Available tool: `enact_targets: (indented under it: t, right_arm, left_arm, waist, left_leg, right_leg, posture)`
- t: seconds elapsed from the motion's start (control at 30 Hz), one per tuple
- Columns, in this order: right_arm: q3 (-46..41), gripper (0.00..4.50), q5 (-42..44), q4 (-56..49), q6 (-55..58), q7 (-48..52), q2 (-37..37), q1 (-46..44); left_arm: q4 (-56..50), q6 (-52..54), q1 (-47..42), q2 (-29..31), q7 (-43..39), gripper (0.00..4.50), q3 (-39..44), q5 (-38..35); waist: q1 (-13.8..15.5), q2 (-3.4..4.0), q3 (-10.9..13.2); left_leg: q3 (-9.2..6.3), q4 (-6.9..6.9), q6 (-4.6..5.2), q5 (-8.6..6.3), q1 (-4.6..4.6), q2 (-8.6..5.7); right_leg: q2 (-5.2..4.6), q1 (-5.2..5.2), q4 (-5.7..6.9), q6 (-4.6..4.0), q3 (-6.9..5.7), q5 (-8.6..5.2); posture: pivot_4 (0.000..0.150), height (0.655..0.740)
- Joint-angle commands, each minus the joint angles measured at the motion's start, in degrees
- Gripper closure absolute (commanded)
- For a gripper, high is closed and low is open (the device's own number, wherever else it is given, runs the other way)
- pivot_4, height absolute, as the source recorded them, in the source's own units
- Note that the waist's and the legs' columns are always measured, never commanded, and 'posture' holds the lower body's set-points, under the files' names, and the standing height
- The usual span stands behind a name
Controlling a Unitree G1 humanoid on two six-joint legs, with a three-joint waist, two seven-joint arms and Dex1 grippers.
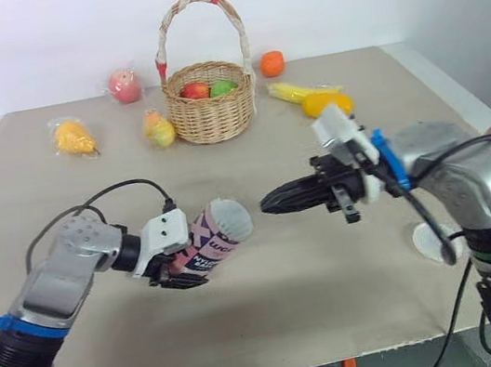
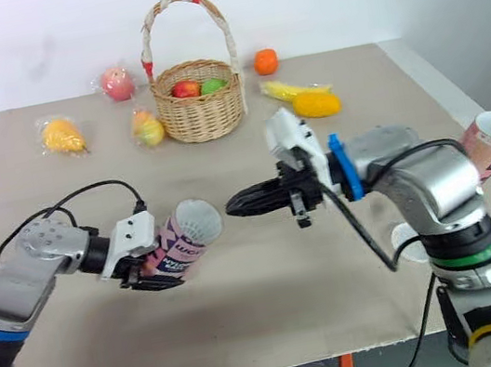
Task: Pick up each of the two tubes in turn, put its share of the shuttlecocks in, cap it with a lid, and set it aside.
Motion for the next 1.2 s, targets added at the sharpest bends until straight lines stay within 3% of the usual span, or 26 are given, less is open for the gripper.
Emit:
enact_targets:
  t: [0.03,0.13,0.33,0.4,0.5,0.77,1.2]
  right_arm:
    - [-8.3,4.48,2.4,-1.5,1.4,-2.3,-4.7,4.9]
    - [-13.6,3.64,0.7,-1.2,1.1,-1.6,-11.4,12.9]
    - [-19.6,0.89,-5.9,3.3,-7.3,1.0,-19.9,27.7]
    - [-20.5,0.17,-8.0,5.3,-10.3,1.5,-21.3,31.1]
    - [-22.1,0.07,-10.5,7.6,-13.8,1.5,-22.3,35.2]
    - [-24.0,0.07,-15.7,16.3,-21.2,-1.4,-21.3,38.5]
    - [-16.0,0.07,-23.6,31.7,-33.3,-3.4,-17.9,34.0]
  left_arm:
    - [-0.6,-1.3,-1.2,-5.0,4.5,1.47,3.7,-3.4]
    - [-0.6,-2.6,-1.3,-13.0,11.3,1.47,5.1,-5.1]
    - [2.7,-9.2,4.0,-25.8,21.3,1.47,4.7,-4.8]
    - [5.5,-13.4,6.5,-28.3,23.1,1.47,4.0,-3.3]
    - [12.4,-22.4,10.2,-30.1,25.1,1.47,1.8,0.9]
    - [22.8,-34.2,14.7,-32.6,27.2,1.47,-0.1,4.7]
    - [24.2,-32.2,16.0,-34.6,27.1,1.47,-0.2,2.5]
  waist:
    - [0.0,-0.05,0.0]
    - [0.4,-0.03,0.0]
    - [0.1,-0.01,0.0]
    - [0.0,0.01,0.0]
    - [0.0,0.03,0.0]
    - [0.0,0.06,0.0]
    - [0.0,0.44,-0.3]
  left_leg:
    - [-0.05,0.01,0.00,0.00,-0.03,0.00]
    - [-0.09,0.03,0.00,0.00,-0.07,-0.05]
    - [-0.12,0.11,0.08,-0.04,-0.16,-0.25]
    - [-0.05,0.11,0.11,-0.06,-0.09,-0.32]
    - [-0.02,0.10,0.11,-0.05,0.12,-0.31]
    - [0.10,0.11,0.26,0.08,0.83,-0.24]
    - [0.49,0.05,0.24,0.06,1.28,-0.26]
  right_leg:
    - [0.00,0.01,-0.01,-0.01,-0.06,-0.01]
    - [-0.03,0.02,-0.03,-0.01,-0.09,0.01]
    - [-0.22,0.10,-0.16,0.22,-0.05,0.01]
    - [-0.19,0.12,-0.15,0.22,0.07,0.04]
    - [-0.08,0.19,-0.08,0.14,0.14,0.10]
    - [-0.03,0.85,-0.19,0.24,0.23,-0.01]
    - [-0.06,1.15,-0.22,0.36,0.51,-0.02]
  posture:
    - [0.150,0.7400]
    - [0.150,0.7400]
    - [0.150,0.7400]
    - [0.150,0.7400]
    - [0.150,0.7400]
    - [0.150,0.7400]
    - [0.150,0.7400]
